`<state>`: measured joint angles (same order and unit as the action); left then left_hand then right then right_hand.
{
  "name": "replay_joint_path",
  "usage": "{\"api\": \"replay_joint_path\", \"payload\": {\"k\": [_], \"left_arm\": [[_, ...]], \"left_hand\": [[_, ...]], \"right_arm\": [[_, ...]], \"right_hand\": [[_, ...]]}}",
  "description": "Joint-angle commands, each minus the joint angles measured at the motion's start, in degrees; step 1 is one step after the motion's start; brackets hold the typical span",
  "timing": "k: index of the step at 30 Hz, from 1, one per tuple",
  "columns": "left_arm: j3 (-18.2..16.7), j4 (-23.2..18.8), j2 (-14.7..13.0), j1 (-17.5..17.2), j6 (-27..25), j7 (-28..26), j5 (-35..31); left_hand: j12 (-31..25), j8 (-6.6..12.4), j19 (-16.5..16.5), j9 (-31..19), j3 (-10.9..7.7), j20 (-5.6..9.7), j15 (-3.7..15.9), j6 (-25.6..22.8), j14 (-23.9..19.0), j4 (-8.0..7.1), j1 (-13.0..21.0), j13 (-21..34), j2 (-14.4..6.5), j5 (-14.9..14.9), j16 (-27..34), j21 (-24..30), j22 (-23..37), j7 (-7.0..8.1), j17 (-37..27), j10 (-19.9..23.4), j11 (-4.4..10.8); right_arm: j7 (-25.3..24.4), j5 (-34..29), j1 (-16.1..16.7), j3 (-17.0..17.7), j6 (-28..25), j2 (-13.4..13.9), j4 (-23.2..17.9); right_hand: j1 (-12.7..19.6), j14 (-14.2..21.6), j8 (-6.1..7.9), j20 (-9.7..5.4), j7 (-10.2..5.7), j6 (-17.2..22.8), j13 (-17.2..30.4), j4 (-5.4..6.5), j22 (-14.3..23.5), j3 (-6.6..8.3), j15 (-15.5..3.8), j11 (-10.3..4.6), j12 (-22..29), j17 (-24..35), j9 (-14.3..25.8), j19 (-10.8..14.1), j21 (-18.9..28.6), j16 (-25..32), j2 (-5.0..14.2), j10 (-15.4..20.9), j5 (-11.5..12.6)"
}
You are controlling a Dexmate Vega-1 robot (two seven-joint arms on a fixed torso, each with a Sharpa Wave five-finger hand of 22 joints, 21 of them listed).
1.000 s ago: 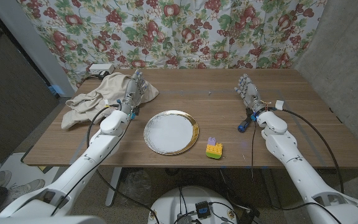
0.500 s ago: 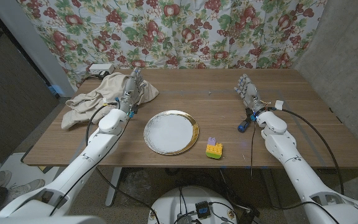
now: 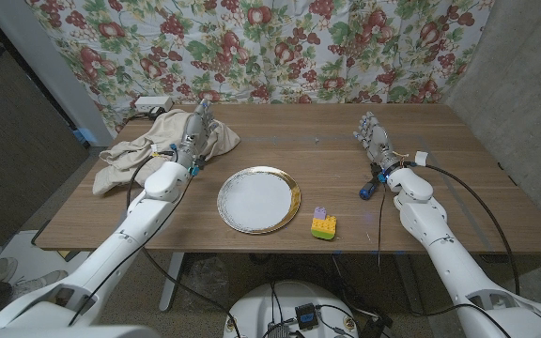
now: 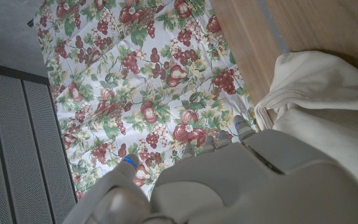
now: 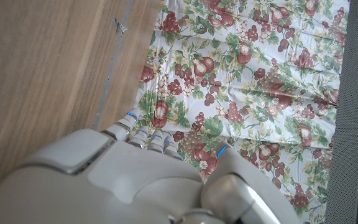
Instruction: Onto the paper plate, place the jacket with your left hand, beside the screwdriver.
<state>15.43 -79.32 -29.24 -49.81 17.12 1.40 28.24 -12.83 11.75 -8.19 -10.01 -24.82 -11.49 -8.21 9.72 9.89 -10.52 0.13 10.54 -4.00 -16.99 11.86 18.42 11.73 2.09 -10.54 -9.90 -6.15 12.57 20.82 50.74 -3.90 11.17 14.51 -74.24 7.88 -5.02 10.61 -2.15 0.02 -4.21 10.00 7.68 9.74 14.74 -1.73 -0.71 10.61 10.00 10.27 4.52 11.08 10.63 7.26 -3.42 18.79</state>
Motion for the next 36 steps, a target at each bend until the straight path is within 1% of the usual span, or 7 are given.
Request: {"api": "replay_joint_path", "payload": {"k": [1, 4, 5, 8, 19, 35, 36], "left_arm": [[-0.65, -1.57, -1.74, -0.6, -0.28, -0.17, -1.35], [-0.91, -1.99, -2.0, -0.91, -0.26, -0.76, -1.8], [-0.84, -2.39, -2.69, -0.91, -0.92, -0.43, -2.05], [-1.13, -2.81, -3.21, -1.1, -0.91, -0.6, -2.43], [-1.83, -4.82, -5.21, -1.71, -1.19, -2.94, -5.9], [-2.11, -6.89, -8.44, -1.64, -1.82, -4.84, -11.64], [-2.19, -6.96, -8.52, -1.59, -2.19, -4.29, -11.06]], "left_hand": [[-0.24, 0.16, -0.05, -0.2, -0.71, -0.49, -0.15, 2.36, 4.31, 0.03, 0.69, 0.12, -6.17, 0.24, -0.24, -0.06, -0.03, 0.41, -0.11, -3.37, -0.69], [-0.22, 0.1, -0.02, -0.2, -0.8, -0.47, -0.13, 2.29, 4.31, 0.05, 0.74, 0.12, -6.17, 0.27, -0.29, -0.06, -0.03, 0.43, -0.11, -3.28, -0.58], [-0.2, 0.07, -0.02, -0.2, -0.83, -0.48, -0.15, 2.28, 4.32, 0.06, 0.76, 0.12, -6.18, 0.29, -0.31, -0.07, -0.04, 0.41, -0.1, -3.29, -0.57], [-0.17, 0.03, -0.06, -0.2, -0.9, -0.42, -0.13, 2.23, 4.26, 0.08, 0.8, 0.12, -6.18, 0.32, -0.32, -0.11, -0.04, 0.38, -0.1, -3.26, -0.57], [-0.04, -0.17, -0.02, -0.2, -1.18, -0.4, -0.09, 2.12, 4.21, 0.15, 0.95, 0.12, -6.18, 0.44, -0.43, -0.16, -0.06, 0.35, -0.09, -3.23, -0.57], [0.13, -0.42, -0.03, -0.21, -1.61, -0.28, 0.1, 1.97, 4.22, 0.18, 1.1, 0.13, -6.2, 0.63, -0.58, -0.26, -0.09, 0.37, -0.08, -3.13, -0.66], [0.13, -0.42, -0.03, -0.21, -1.62, -0.28, 0.11, 1.96, 4.22, 0.18, 1.1, 0.13, -6.2, 0.63, -0.59, -0.27, -0.09, 0.36, -0.08, -3.13, -0.66]], "right_arm": [[0.13, -0.19, 0.79, 0.27, 0.25, -0.26, -0.96], [0.17, -0.37, 0.94, 0.27, 0.62, -0.26, -1.14], [0.14, -0.37, 1.0, 0.28, 0.54, -0.27, -1.29], [0.15, -0.3, 1.19, 0.34, 0.47, -0.32, -1.62], [0.01, -0.33, 1.78, 0.5, 0.31, -0.38, -2.48], [0.39, -0.35, 1.75, 0.47, 0.43, -0.39, -2.53], [0.48, -0.47, 1.72, 0.42, 0.63, -0.33, -2.43]], "right_hand": [[0.78, -0.29, 0.24, -2.31, 0.16, -0.21, 0.33, 0.11, 0.18, 0.48, 0.11, -0.3, 0.07, 0.14, 0.15, 0.66, 0.15, 0.16, 1.38, -0.16, 0.01], [0.8, -0.27, 0.24, -2.29, 0.11, -0.19, 0.33, 0.1, 0.18, 0.51, 0.11, -0.42, 0.1, 0.14, 0.15, 0.65, 0.14, 0.16, 1.38, -0.08, -0.01], [0.81, -0.28, 0.25, -2.26, 0.12, -0.15, 0.33, 0.1, 0.18, 0.53, 0.09, -0.64, 0.15, 0.14, 0.15, 0.66, 0.15, 0.15, 1.38, 0.08, -0.02], [0.85, -0.23, 0.27, -2.31, 0.06, -0.11, 0.33, 0.08, 0.18, 0.57, -0.09, -0.77, 0.19, 0.13, 0.15, 0.65, 0.14, 0.17, 1.37, 0.21, -0.05], [0.94, -0.22, 0.28, -2.37, 0.06, -0.02, 0.33, 0.04, 0.18, 0.68, -0.09, -0.79, 0.16, 0.13, 0.16, 0.69, 0.15, 0.15, 1.33, 0.29, -0.12], [1.04, -0.21, 0.28, -2.37, 0.04, 0.06, 0.33, 0.01, 0.18, 0.83, -0.05, -0.65, 0.13, 0.13, 0.16, 0.67, 0.13, 0.13, 1.32, 0.38, -0.24], [1.04, -0.22, 0.27, -2.37, 0.1, 0.04, 0.33, 0.01, 0.18, 0.85, -0.05, -0.69, 0.12, 0.13, 0.16, 0.68, 0.13, 0.12, 1.32, 0.36, -0.25]]}}
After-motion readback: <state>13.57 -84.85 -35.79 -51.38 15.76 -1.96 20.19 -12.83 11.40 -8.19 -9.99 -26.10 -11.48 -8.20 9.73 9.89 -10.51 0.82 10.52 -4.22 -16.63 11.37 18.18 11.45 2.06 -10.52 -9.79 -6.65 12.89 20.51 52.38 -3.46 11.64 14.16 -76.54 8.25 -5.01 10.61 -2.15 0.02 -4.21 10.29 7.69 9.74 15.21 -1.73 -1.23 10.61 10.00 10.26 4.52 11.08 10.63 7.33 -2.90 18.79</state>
